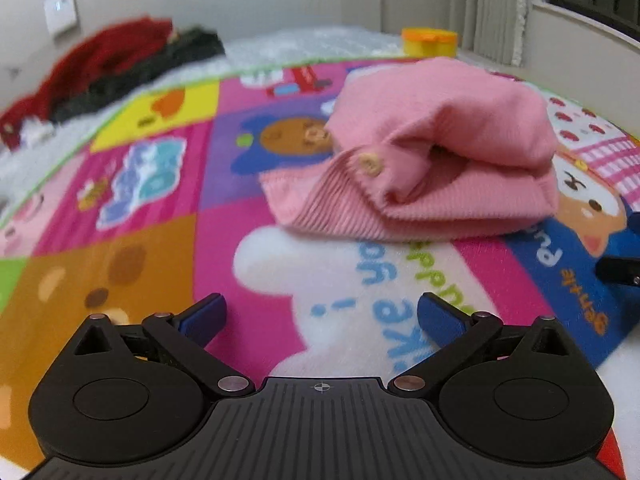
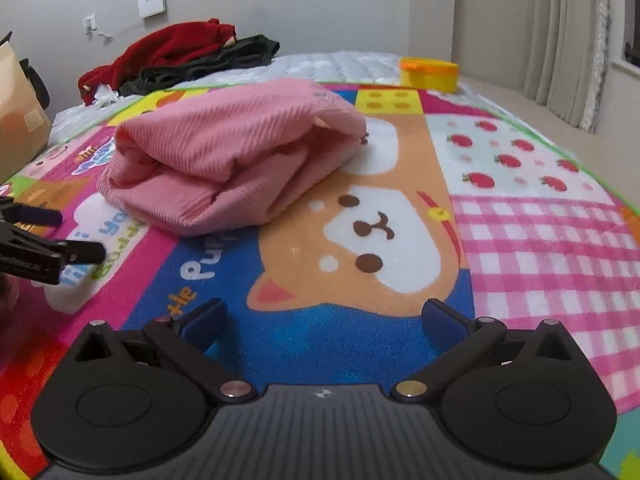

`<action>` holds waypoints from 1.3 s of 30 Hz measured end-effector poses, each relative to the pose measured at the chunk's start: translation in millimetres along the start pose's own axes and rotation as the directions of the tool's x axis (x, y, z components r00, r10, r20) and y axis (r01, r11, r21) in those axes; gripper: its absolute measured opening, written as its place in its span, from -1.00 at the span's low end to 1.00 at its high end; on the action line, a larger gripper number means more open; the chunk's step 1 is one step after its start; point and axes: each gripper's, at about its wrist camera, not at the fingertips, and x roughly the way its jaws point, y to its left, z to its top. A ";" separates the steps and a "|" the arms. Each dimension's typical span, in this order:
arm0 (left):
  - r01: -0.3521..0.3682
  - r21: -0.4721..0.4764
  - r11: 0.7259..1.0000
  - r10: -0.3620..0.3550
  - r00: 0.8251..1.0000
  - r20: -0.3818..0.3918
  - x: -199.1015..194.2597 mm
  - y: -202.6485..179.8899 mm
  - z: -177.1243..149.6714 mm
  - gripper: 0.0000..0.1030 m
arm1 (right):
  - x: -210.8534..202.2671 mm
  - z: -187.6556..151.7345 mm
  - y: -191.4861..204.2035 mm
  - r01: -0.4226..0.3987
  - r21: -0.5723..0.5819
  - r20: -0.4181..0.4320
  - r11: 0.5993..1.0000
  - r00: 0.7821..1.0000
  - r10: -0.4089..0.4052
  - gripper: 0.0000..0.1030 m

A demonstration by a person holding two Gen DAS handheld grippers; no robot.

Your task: Fold clothes

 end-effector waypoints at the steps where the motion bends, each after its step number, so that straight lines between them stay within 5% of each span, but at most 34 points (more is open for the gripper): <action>1: -0.004 -0.006 1.000 0.004 1.000 0.020 1.6 -0.2 -1.9 1.00 | 0.4 -1.8 2.9 0.008 -0.023 0.006 1.000 1.000 -0.008 1.00; 8: -0.013 -0.011 1.000 0.014 0.997 0.079 3.9 -0.6 -4.7 1.00 | -0.7 -7.6 4.6 0.007 -0.044 0.046 0.999 0.999 -0.005 1.00; 39: 0.022 -0.050 0.999 -0.018 0.997 0.076 4.4 5.8 -7.3 1.00 | 1.1 -7.6 0.9 -0.007 -0.026 0.045 1.000 0.999 0.008 1.00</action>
